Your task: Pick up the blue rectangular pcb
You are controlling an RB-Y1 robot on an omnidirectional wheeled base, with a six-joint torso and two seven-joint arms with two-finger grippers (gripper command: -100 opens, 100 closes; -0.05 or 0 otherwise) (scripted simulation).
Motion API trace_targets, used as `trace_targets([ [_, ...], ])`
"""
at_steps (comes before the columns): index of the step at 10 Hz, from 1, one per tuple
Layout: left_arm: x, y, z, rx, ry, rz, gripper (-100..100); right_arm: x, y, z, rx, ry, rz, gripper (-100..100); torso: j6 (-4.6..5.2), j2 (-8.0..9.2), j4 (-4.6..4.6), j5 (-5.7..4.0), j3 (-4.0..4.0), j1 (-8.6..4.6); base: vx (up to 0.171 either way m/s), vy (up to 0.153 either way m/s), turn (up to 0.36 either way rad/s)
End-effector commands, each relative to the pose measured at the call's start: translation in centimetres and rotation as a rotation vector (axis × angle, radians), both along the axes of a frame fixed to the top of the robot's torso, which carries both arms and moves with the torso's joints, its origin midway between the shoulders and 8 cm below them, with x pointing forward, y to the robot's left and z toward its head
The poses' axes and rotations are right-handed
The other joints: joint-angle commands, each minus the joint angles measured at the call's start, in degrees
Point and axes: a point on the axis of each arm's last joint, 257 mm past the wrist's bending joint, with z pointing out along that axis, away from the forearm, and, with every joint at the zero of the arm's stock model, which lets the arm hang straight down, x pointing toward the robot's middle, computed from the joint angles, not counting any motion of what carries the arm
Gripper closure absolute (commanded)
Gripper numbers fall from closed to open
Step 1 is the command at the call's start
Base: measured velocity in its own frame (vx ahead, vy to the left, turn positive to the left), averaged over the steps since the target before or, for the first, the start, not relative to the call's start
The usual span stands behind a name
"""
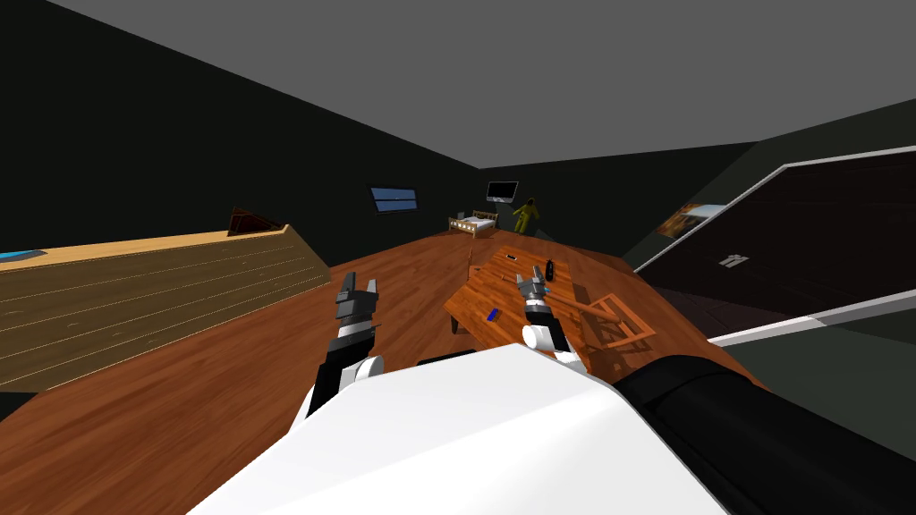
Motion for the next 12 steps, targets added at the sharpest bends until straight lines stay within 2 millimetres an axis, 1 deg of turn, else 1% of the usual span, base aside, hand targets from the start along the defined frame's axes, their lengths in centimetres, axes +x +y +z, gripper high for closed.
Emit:
trace_targets([
  [1,0.0,0.0,0.0,0.0,0.0,0.0,0,-0.1,-2.6,-2.6,0.064,0.058,-0.026,-100,0.0,0.0,0.0,0.0,0.0,0.0,0.038,-0.015,-0.004],
  [2,0.0,0.0,0.0,0.0,0.0,0.0,0,-0.3,-4.4,-4.1,0.112,0.092,-0.046,-100,0.01,-0.02,0.0,0.0,-0.01,-0.01,0.052,-0.037,-0.015],
  [3,0.0,0.0,0.0,0.0,0.0,0.0,0,-0.4,-4.9,-4.9,0.142,0.1,-0.052,-100,0.01,-0.06,-0.01,-0.01,-0.03,-0.06,0.04,-0.032,0.001],
  [4,0.0,0.0,0.0,0.0,0.0,0.0,0,-0.8,-6.8,-6.8,0.195,0.139,-0.076,-100,0.01,-0.04,-0.01,-0.02,-0.03,-0.05,0.039,-0.029,-0.005],
  [5,0.0,0.0,0.0,0.0,0.0,0.0,0,-0.9,-7.1,-7.5,0.214,0.146,-0.082,-100,0.01,-0.04,-0.01,-0.01,-0.02,-0.05,0.028,-0.026,-0.004],
  [6,0.0,0.0,0.0,0.0,0.0,0.0,0,-1.5,-9.0,-9.7,0.275,0.186,-0.11,-100,0.0,0.0,0.0,-0.01,0.0,-0.01,0.033,-0.027,-0.007],
  [7,0.0,0.0,0.0,0.0,0.0,0.0,0,-1.6,-9.2,-10.0,0.289,0.186,-0.112,-100,0.01,-0.01,0.0,-0.01,0.0,-0.03,0.033,-0.021,-0.003],
  [8,0.0,0.0,0.0,0.0,0.0,0.0,0,-2.5,-11.1,-12.3,0.353,0.224,-0.145,-100,0.0,-0.01,0.0,0.0,0.0,0.0,0.044,-0.02,-0.004],
  [9,0.0,0.0,0.0,0.0,0.0,0.0,0,-2.5,-11.2,-12.5,0.369,0.223,-0.144,-100,0.01,-0.03,-0.01,0.0,-0.01,0.0,0.039,-0.017,-0.005],
  [10,0.0,0.0,0.0,0.0,0.0,0.0,0,-3.4,-12.9,-14.8,0.436,0.26,-0.175,-100,0.0,-0.02,-0.01,0.0,-0.01,0.03,0.04,-0.023,-0.005],
  [11,0.0,0.0,0.0,0.0,0.0,0.0,0,-3.5,-13.0,-15.0,0.451,0.256,-0.176,-100,0.01,-0.03,-0.01,0.0,-0.01,-0.01,0.033,-0.02,-0.003],
  [12,0.0,0.0,0.0,0.0,0.0,0.0,0,-4.7,-14.6,-17.2,0.52,0.284,-0.211,-100,0.0,-0.01,0.0,0.01,0.0,0.02,0.042,-0.022,-0.005],
])
